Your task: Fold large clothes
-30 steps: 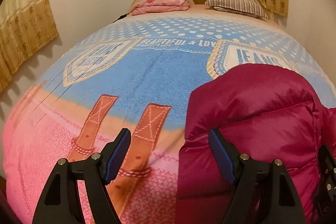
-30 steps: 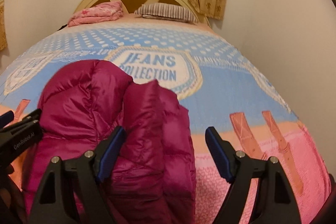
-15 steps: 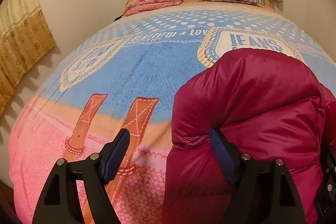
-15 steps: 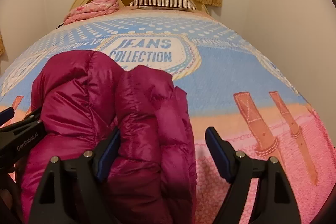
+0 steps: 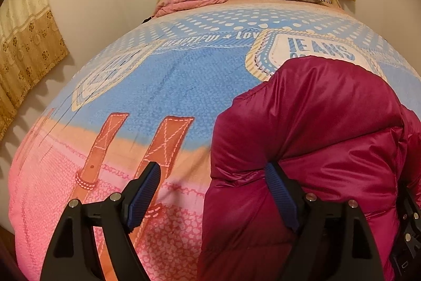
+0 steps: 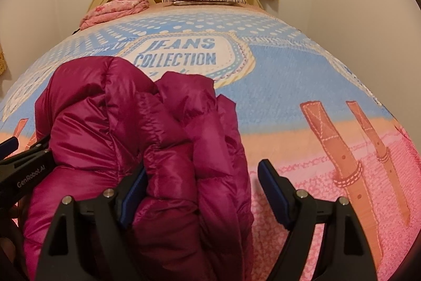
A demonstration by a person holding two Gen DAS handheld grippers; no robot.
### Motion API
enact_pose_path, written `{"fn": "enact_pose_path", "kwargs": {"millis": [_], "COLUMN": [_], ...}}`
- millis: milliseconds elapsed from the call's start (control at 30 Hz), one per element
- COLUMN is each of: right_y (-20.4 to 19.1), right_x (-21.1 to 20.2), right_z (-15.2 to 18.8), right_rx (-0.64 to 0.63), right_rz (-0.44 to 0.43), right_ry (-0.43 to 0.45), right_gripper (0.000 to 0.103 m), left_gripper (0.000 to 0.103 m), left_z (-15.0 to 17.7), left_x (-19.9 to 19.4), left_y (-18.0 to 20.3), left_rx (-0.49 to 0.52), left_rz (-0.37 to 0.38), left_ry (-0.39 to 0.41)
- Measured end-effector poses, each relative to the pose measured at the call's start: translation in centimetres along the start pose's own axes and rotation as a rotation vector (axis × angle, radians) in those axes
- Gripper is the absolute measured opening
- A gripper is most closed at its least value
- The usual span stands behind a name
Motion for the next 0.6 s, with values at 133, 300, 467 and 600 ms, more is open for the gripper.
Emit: {"fn": "enact_pose_path", "kwargs": {"millis": [133,300,467,600], "right_y": [0.09,0.17,0.23,0.31], "right_x": [0.33,0.51,0.62,0.63], "right_z": [0.08,0.23,0.35,0.48], "right_rx": [0.008,0.020,0.027,0.031], "right_rz": [-0.008,-0.018,-0.032,-0.038], "right_ry": [-0.010,-0.015,-0.021,-0.023], "right_gripper": [0.082,0.082,0.082,0.082], "left_gripper": [0.083,0.083,0.083,0.083], "left_z": [0.07,0.07,0.08,0.08], "left_x": [0.14,0.15,0.14,0.14], "left_y": [0.02,0.10,0.12,0.12], "left_rx": [-0.001,0.001,0.002,0.000], "left_rz": [0.001,0.001,0.000,0.004], "left_ry": [-0.004,-0.004,-0.004,-0.006]}}
Point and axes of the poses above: each gripper's, at about its wrist camera, not at the fingertips, and x roughly the way its jaws point, y to its right, z to its underside, the point moved 5 cm from there along x, roughly the way its jaws point, and after that the axes turned 6 degrees about y, right-handed, at the moved point
